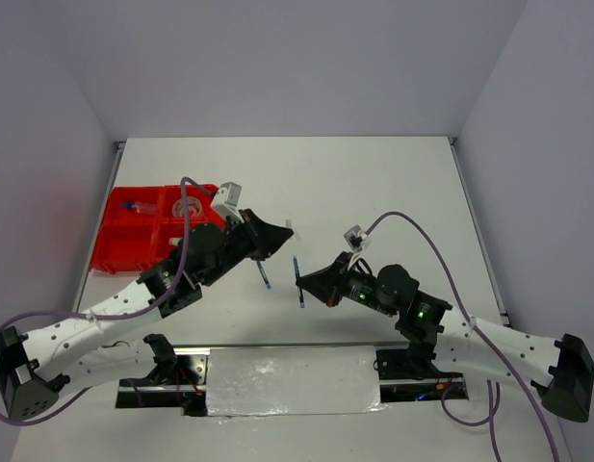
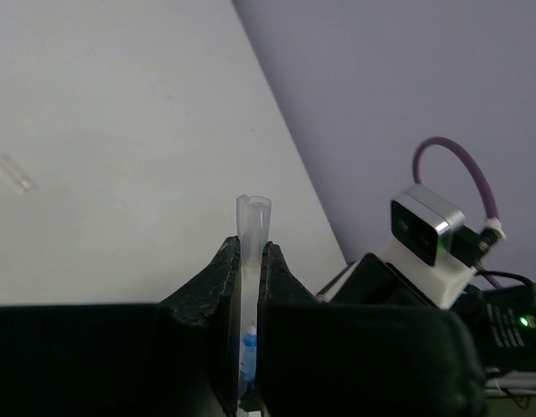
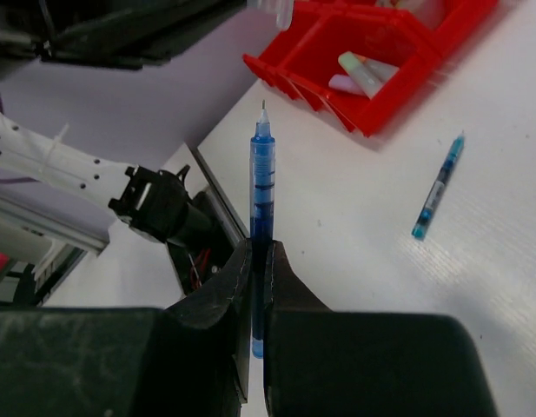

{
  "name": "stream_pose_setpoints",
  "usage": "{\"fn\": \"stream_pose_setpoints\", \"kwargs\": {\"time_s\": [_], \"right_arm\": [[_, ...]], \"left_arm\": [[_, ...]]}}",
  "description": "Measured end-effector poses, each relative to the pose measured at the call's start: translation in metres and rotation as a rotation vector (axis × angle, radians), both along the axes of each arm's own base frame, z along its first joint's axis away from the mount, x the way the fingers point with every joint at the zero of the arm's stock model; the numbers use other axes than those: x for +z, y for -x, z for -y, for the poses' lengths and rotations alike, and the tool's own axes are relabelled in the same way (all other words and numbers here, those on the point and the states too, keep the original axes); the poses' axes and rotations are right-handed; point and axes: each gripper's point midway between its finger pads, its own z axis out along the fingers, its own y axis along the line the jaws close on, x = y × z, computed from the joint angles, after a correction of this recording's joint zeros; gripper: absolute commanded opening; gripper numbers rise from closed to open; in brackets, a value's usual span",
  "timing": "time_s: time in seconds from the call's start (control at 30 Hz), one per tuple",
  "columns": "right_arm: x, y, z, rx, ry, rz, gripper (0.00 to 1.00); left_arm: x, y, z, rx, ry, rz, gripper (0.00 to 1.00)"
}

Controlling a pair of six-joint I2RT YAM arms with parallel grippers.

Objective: Sort the stationery into containers
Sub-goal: Close the pen cap on the pen.

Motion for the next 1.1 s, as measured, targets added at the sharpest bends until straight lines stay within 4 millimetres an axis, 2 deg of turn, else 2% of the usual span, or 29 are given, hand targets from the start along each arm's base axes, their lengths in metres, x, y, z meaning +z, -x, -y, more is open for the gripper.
{"fn": "stream_pose_setpoints", "kwargs": {"time_s": [0.23,0.47,0.9,1.1], "right_arm": [[0.029,-0.003,-0.007,-0.009,-0.065,0.038,0.0],[0.044,-0.004,-0.008,-0.013,-0.082,0.057,0.0],[0.049,-0.001,-0.01,0.0,-0.074,0.07,0.0],[0.059,-0.002,-0.011,0.0,-0.081,0.086,0.0]], "left_arm": [[0.025,0.024,0.004,-0.091,0.101,0.11,0.0],[0.035,0.03,0.002,-0.112,0.139,0.172,0.0],[0.047,0.034,-0.006,-0.109,0.136,0.234,0.0],[0.046,0.034,-0.006,-0.109,0.132,0.238,0.0]]}}
